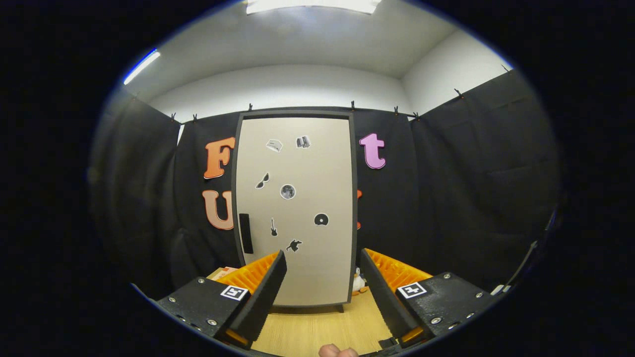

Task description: Open the shoe cabinet door, grab the shoes and put them into the shoe cabinet, then close the shoe cabinet door.

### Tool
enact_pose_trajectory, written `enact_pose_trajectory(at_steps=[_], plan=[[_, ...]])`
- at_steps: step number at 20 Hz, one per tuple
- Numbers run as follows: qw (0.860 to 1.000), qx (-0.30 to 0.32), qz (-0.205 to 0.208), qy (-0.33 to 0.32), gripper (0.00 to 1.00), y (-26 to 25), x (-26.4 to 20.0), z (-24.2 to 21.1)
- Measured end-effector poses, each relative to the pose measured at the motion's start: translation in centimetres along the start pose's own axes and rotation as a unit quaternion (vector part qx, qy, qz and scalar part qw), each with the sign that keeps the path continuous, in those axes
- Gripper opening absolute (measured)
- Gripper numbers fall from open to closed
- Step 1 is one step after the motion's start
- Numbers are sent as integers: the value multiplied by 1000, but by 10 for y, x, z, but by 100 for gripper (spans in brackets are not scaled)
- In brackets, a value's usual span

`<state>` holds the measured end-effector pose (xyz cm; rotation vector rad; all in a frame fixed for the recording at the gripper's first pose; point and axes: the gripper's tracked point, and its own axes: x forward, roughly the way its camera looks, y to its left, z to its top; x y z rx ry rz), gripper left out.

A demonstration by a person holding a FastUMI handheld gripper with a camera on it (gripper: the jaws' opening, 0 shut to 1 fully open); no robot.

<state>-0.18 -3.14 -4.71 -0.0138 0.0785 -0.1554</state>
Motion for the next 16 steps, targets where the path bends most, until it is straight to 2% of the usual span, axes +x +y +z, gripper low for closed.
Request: enact_pose_trajectory(at_steps=[3,7,16], plan=[[1000,8,19,-6,94,-16,-18,-1],[1000,4,13,-10,94,-38,-34,0],[1000,12,18,-16,94,-33,-36,3]])
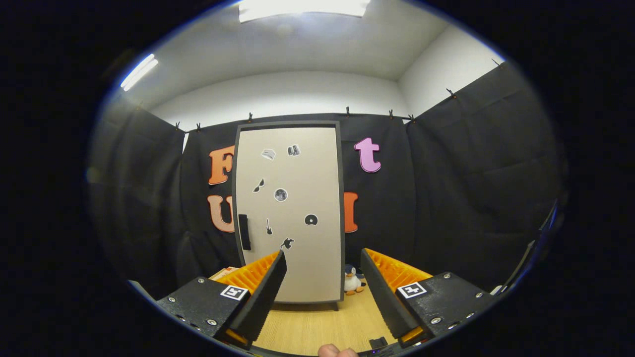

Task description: Open the shoe cabinet door, grab the shoes and put them into the shoe cabinet, then close the shoe cabinet door.

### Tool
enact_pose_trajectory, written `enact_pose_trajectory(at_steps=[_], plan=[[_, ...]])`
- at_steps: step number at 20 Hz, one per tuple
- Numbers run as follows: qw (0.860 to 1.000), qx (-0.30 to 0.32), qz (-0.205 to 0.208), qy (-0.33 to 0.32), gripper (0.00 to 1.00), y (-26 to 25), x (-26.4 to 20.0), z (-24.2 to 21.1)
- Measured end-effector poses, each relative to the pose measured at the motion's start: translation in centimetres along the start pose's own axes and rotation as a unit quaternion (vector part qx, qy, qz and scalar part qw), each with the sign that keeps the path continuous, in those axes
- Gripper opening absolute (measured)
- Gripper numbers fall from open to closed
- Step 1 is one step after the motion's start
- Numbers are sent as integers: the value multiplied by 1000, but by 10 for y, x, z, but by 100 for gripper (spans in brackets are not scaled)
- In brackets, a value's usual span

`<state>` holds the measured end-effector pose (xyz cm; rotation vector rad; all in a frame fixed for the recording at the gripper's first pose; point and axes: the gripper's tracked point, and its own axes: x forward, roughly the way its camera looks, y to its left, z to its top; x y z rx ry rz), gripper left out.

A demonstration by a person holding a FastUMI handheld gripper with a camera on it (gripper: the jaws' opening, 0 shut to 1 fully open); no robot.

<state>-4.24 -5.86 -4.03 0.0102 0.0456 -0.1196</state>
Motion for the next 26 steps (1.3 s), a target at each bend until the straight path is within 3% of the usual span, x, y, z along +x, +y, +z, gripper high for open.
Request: enact_pose_trajectory(at_steps=[26], plan=[[1000,-8,3,3,94,17,2,-1]])
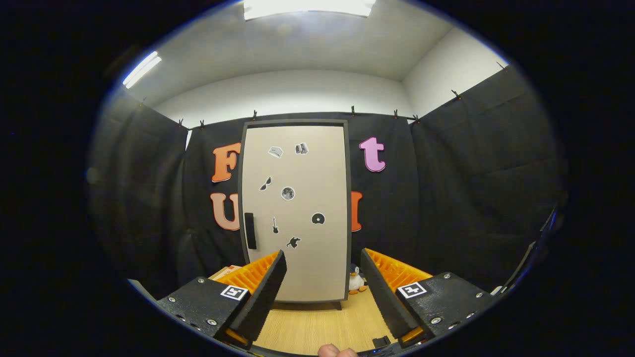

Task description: Open the shoe cabinet door, grab the shoes and put them into the shoe cabinet, then close the shoe cabinet door.

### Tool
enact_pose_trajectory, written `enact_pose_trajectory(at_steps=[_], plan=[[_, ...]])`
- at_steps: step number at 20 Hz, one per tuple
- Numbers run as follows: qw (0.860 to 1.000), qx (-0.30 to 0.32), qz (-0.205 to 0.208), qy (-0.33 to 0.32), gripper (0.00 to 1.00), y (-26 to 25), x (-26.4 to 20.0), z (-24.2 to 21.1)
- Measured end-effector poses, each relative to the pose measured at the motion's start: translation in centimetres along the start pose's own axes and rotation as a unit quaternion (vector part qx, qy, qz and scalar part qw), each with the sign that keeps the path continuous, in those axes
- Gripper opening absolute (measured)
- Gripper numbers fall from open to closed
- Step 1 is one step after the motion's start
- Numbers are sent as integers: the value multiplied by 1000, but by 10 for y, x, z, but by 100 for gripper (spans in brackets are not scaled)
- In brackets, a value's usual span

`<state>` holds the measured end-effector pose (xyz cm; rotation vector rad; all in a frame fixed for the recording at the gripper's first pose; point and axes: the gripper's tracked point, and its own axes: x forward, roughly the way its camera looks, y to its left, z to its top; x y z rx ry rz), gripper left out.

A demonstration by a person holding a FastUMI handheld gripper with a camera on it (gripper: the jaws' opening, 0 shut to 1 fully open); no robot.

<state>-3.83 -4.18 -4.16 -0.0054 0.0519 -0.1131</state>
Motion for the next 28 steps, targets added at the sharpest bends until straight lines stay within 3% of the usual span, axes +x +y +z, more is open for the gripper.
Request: enact_pose_trajectory(at_steps=[28], plan=[[1000,-5,7,-1,94,5,4,-3]])
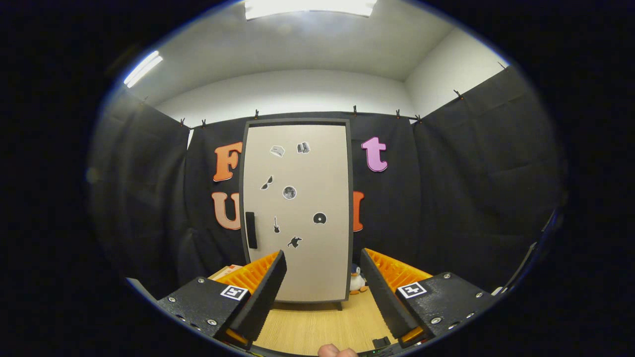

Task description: Open the shoe cabinet door, grab the shoes and put them into the shoe cabinet, then close the shoe cabinet door.

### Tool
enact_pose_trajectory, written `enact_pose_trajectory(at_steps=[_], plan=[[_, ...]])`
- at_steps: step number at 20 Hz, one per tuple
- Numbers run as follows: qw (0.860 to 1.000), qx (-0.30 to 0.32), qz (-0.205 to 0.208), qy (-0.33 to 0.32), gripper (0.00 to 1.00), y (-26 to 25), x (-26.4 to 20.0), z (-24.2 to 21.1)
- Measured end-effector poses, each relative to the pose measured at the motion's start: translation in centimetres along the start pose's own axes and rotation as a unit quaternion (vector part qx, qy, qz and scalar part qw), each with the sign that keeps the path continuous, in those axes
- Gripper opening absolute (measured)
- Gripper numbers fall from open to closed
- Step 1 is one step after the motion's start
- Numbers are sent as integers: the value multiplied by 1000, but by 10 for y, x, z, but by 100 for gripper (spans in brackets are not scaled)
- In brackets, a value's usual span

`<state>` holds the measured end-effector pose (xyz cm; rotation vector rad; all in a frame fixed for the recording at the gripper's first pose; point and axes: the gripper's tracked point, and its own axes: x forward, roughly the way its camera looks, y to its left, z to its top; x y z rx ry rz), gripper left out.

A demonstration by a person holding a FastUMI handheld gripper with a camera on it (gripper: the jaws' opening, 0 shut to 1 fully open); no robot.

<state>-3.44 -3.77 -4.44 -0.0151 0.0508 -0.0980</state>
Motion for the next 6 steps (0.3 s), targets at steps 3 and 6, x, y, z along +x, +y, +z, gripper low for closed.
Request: enact_pose_trajectory(at_steps=[3,6], plan=[[1000,-8,0,1,94,6,1,-3],[1000,-15,2,0,94,12,0,-1]])
